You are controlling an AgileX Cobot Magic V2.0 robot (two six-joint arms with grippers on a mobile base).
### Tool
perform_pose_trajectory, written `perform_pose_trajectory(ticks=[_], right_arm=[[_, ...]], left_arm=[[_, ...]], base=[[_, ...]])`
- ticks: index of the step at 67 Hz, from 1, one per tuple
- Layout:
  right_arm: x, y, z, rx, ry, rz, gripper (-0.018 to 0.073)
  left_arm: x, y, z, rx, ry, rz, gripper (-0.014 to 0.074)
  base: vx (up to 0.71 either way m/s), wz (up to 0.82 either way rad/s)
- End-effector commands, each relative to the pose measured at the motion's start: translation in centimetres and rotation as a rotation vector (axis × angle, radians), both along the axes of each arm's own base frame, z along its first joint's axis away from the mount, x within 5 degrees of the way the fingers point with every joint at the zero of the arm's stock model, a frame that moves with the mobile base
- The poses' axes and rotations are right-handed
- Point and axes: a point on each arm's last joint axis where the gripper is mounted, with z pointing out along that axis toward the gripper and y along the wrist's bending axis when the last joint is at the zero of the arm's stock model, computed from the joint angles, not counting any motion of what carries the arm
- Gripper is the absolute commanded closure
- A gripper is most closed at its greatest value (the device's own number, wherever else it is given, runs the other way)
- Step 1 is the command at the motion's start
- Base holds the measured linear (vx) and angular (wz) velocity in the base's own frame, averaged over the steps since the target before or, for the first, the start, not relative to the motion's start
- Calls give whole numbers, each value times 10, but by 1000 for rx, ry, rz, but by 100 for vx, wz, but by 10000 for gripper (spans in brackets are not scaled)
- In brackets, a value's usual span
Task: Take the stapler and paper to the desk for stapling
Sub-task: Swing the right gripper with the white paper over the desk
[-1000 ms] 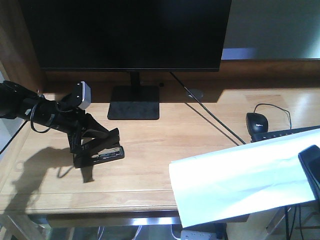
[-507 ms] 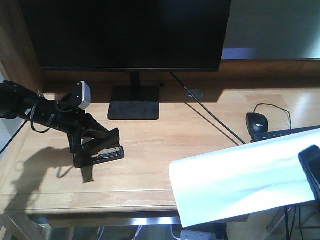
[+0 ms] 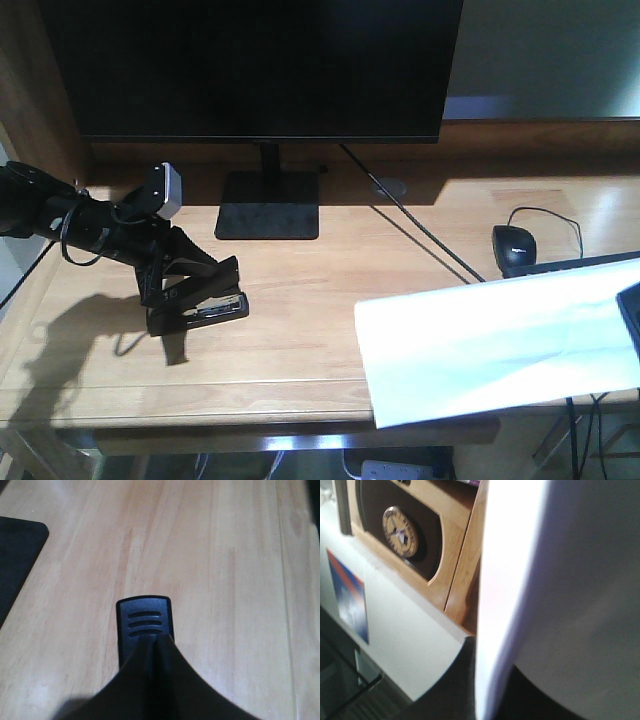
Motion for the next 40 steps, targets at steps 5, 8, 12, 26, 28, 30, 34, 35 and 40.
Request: perform_pose_trajectory(ticks=[5,8,12,26,28,30,34,35,40], right_arm=[[0,1,-2,-4,10,13,568],[0,4,-2,-35,16,32,568],[1,9,-1,-102,30,72,568],[13,30,14,-383,34,229,568],[15,32,16,-416,35,245,568],[20,34,19,-440,36,262,567],[27,38,25,-490,29,288,567],[29,39,26,-501,27,295,567],[38,43,32,-557,10,329,565]], left_arm=[[0,-6,31,-63,-51,3,603],[0,-6,31,-63,-51,3,603],[0,-6,31,-63,-51,3,603],[0,-6,31,-63,-51,3,603],[0,-6,31,-63,-51,3,603],[0,-6,31,-63,-51,3,603],[0,-6,31,-63,-51,3,603],[0,-6,31,-63,-51,3,603],[0,-6,31,-63,-51,3,603]], base=[[0,0],[0,0],[0,0],[0,0],[0,0],[0,0],[0,0],[0,0],[0,0]])
